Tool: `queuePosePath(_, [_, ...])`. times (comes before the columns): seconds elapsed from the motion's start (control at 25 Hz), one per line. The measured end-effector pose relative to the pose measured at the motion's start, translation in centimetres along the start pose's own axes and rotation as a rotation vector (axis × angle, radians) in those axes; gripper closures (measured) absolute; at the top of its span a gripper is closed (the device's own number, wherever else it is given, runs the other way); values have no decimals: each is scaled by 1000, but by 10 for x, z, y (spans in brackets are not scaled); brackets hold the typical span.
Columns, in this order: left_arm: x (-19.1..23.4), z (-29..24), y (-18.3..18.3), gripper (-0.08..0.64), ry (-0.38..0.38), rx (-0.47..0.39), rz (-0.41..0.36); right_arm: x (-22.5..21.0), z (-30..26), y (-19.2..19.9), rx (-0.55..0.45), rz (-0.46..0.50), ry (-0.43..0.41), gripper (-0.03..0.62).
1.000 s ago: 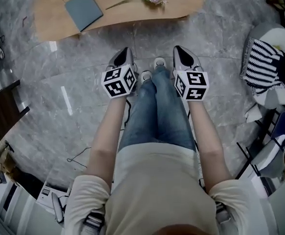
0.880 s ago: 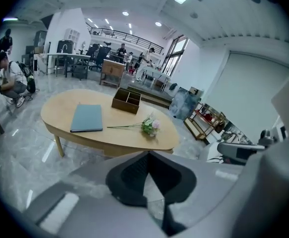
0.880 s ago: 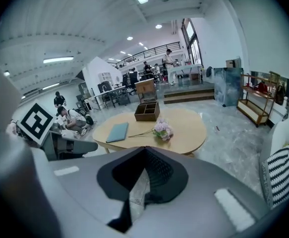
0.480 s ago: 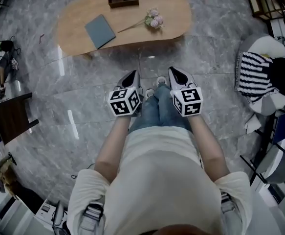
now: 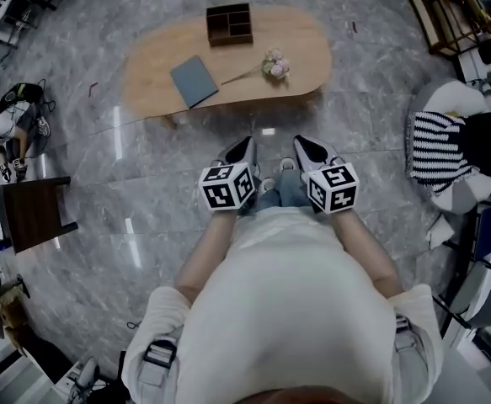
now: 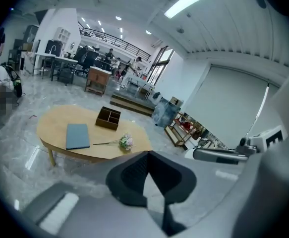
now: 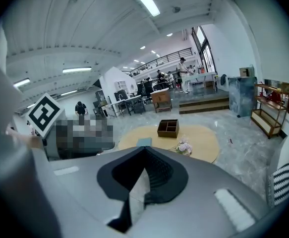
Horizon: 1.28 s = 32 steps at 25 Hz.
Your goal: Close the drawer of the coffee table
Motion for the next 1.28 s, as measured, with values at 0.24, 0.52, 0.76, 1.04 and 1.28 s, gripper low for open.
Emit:
queuePosePath(0.24, [-3,14,-27,558,21,-66,-6,17,-4,-29,-62,57,-58,594])
queuePosePath(0.52, [-4,20,-35,560,33,-114,-9,23,-4,-34,-86,57,-78,595])
queuePosePath(0.76, [-3,21,-30,560,38,-125,15,24,-2,-36,-107,65,-75,595])
queuePosePath(1.04, [-2,23,-30,558,39,-115,22,27,1,-36,-108,68,-83,595])
queuePosePath(1.28, [-1,25,-30,560,37,-113,20,26,1,-35,-107,70,-90,595])
Point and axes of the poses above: the fingertips, and each gripper's own axes: z backward along the fingers, x to its left, y out of its underside, the point moved 10 cm from there along z, backward along the fingers, and after that the axes turned 14 degrees about -x, right-handed, at the moved point
